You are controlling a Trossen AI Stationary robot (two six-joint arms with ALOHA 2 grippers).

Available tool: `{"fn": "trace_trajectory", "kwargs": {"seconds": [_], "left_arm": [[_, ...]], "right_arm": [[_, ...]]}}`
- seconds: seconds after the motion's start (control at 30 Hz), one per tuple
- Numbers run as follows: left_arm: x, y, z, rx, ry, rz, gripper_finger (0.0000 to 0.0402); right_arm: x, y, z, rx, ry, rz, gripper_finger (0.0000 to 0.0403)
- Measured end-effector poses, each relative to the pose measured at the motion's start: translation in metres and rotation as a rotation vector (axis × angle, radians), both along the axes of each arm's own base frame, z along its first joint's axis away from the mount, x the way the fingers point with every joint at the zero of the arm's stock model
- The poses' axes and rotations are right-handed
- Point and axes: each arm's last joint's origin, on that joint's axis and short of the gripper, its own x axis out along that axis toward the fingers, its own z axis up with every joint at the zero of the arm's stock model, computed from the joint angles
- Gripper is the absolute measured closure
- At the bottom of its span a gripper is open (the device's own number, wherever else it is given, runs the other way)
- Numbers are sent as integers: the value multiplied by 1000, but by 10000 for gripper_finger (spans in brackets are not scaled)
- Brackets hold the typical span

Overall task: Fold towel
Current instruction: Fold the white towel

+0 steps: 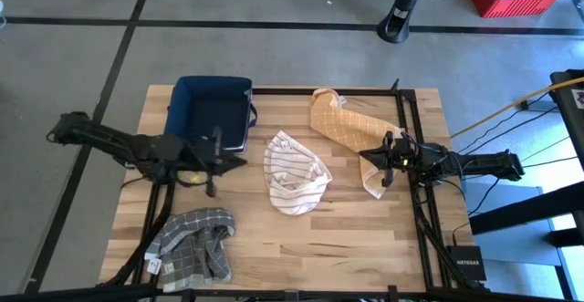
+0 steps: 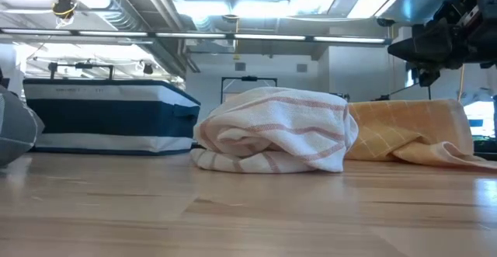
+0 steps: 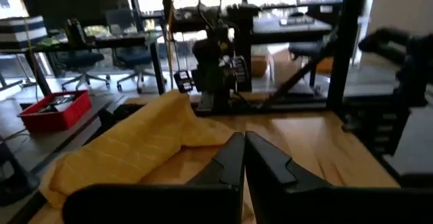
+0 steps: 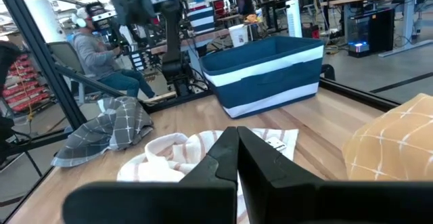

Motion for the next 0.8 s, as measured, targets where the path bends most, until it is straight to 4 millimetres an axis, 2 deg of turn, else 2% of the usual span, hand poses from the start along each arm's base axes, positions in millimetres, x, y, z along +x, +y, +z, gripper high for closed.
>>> {"fn": "trace_trajectory", "kwargs": {"seconds": [0.13,0.3,0.4,0.63,0.8], "left_arm": [[31,-9,4,79,126,-10,396],[60,-14,-10,70,171,19,396],[72,-11,-19,17,182,61,380],[95,-10,-47,-33,263,102,270],[132,5,-45,-47,331,185,204]], "right_arm": [[0,-1,0,-22,2,-18,394],[0,-1,3,-28,-26,-20,394],[0,0,5,-26,-47,-17,394],[0,0,5,-25,-48,-1,394],[0,-1,6,-24,-62,-24,388]]}}
